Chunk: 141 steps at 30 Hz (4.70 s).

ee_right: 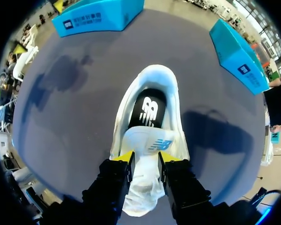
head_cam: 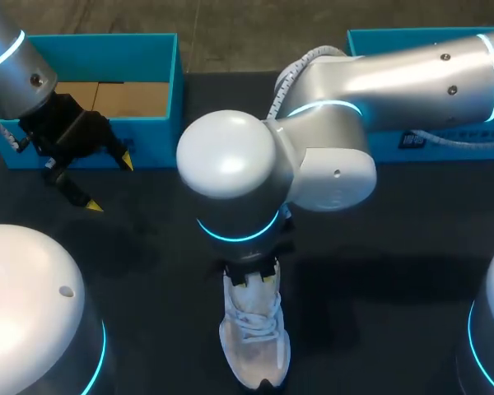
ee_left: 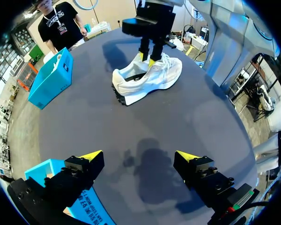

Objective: Take the shoe out of the shoebox, open the shoe tongue, remove and reinsert the insole, then place the shoe into the shoebox

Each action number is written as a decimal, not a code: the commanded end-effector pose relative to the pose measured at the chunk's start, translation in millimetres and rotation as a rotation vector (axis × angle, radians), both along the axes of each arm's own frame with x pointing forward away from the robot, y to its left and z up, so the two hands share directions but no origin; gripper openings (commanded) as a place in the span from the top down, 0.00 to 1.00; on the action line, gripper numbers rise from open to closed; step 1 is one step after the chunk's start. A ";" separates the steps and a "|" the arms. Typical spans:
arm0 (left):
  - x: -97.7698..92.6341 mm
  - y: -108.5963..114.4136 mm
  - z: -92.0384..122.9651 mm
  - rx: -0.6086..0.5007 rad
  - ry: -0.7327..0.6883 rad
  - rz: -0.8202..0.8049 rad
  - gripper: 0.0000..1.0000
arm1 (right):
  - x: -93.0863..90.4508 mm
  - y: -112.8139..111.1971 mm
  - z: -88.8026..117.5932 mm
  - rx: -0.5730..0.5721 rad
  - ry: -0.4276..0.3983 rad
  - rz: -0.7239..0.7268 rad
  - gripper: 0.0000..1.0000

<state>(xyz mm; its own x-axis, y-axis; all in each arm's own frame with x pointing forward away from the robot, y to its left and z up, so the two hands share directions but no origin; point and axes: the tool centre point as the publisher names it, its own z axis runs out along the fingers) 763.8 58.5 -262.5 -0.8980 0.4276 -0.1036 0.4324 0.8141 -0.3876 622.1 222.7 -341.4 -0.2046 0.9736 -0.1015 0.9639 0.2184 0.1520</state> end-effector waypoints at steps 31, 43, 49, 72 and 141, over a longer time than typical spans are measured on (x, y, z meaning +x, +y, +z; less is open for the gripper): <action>-1.1 0.3 0.5 0.003 -0.001 0.001 0.00 | 20.9 -5.2 72.9 0.094 -0.079 0.756 0.00; -1.1 0.3 0.5 0.003 -0.001 0.001 0.00 | 26.8 -4.7 71.9 0.173 -0.009 0.940 0.00; -1.1 0.3 0.5 0.003 -0.001 0.001 0.00 | 29.8 -2.2 71.3 0.140 0.001 0.963 0.00; 25.7 4.4 -3.3 -0.028 0.065 0.044 0.00 | 87.9 0.2 50.1 -0.038 -0.049 1.223 0.00; 60.8 78.4 6.8 0.080 0.364 1.051 0.00 | 126.9 -1.7 -35.0 -0.082 0.095 1.362 1.00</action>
